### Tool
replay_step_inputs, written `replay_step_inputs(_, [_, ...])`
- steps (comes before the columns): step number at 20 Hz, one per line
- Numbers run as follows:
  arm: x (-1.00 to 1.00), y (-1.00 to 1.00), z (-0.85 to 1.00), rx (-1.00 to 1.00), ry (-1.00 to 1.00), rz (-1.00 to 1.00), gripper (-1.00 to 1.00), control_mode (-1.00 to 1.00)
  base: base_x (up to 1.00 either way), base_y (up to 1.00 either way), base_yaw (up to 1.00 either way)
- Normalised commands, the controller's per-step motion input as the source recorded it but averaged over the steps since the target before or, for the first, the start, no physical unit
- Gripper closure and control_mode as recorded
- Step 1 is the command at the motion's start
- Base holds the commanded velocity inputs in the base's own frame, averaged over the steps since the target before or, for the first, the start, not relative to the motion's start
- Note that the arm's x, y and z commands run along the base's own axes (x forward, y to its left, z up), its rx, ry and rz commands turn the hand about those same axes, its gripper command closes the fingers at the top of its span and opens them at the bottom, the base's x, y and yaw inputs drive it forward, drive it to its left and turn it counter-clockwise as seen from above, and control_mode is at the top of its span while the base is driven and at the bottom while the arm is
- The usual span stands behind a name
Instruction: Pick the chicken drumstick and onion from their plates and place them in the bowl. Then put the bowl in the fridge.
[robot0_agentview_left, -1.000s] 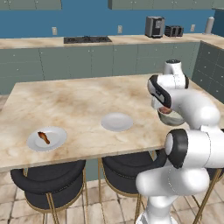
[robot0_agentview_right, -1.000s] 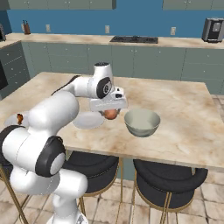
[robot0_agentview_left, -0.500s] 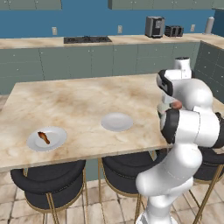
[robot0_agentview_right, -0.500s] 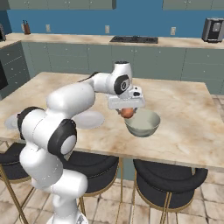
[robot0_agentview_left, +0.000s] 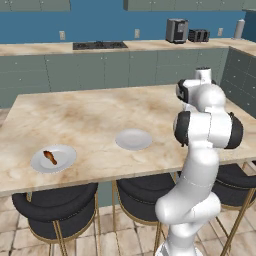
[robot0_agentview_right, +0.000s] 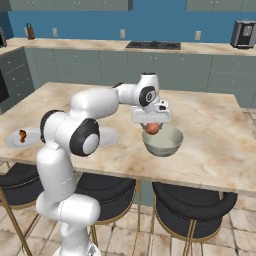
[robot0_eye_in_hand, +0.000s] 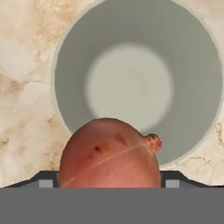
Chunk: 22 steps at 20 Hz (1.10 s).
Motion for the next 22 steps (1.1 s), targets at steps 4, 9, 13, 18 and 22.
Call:
replay_step_inputs(4, [0.49, -0.01, -0.32, 0.03, 0.0, -0.09, 1.0, -1.0, 0.0, 0.0, 0.0])
replay_step_inputs(9, [0.23, -0.07, -0.41, 0.02, -0.08, -0.05, 1.0, -1.0, 0.0, 0.0, 0.0])
replay_step_inputs(13, [0.03, -0.14, -0.45, 0.0, -0.04, -0.08, 1.0, -1.0, 0.0, 0.0, 0.0])
replay_step_inputs(18, [0.0, -0.07, -0.47, 0.0, -0.04, -0.06, 1.0, -1.0, 0.0, 0.0, 0.0])
replay_step_inputs(22, [-0.11, -0.1, -0.42, 0.0, -0.02, -0.07, 1.0, -1.0, 0.0, 0.0, 0.0])
